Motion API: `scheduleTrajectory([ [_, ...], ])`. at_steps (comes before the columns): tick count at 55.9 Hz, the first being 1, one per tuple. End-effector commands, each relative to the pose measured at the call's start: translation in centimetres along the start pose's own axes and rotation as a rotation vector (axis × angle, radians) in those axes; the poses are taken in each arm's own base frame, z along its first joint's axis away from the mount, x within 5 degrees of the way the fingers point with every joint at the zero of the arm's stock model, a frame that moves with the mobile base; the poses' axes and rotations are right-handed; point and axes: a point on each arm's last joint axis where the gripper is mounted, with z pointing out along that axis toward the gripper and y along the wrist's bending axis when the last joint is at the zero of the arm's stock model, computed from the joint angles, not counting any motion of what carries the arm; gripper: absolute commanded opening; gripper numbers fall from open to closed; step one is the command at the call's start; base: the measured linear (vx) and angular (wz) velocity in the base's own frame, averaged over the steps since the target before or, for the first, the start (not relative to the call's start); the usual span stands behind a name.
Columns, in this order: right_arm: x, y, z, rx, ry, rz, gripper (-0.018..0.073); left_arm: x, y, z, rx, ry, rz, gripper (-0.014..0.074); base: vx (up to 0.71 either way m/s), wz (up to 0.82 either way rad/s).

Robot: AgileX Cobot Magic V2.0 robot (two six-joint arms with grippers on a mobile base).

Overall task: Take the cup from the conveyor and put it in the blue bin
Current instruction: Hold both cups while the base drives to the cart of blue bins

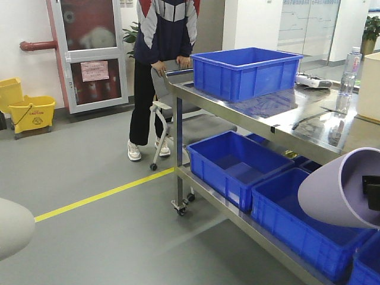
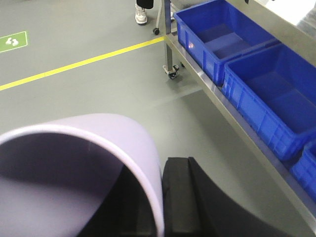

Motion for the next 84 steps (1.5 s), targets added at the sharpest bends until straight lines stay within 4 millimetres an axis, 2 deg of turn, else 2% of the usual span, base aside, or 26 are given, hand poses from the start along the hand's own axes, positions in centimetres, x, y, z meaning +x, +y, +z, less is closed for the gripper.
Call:
scheduleTrajectory([
  [1, -1.45, 0.18, -1.1, -0.012, -0.126, -0.002, -0.0009, -1.37, -0.21, -0.62, 0.009, -0.109, -0.013, -0.0004, 0.37, 0.0],
  [27, -1.44, 0.18, -1.1, -0.012, -0.125, -0.002, -0.0009, -1.2, -0.24, -0.61, 0.012, -0.09, -0.013, -0.0004, 0.38, -0.19],
  [63, -1.46, 0.19, -1.1, -0.012, -0.127, -0.002, -0.0009, -1.22, -0.24, -0.61, 0.012, -0.092, -0.013, -0.0004, 0.34, -0.67],
  [84, -1.45, 0.18, -1.1, -0.012, -0.125, -0.002, -0.0009, -1.22, -0.24, -0.61, 0.012, -0.092, -0.013, -0.0004, 0.22, -0.45],
])
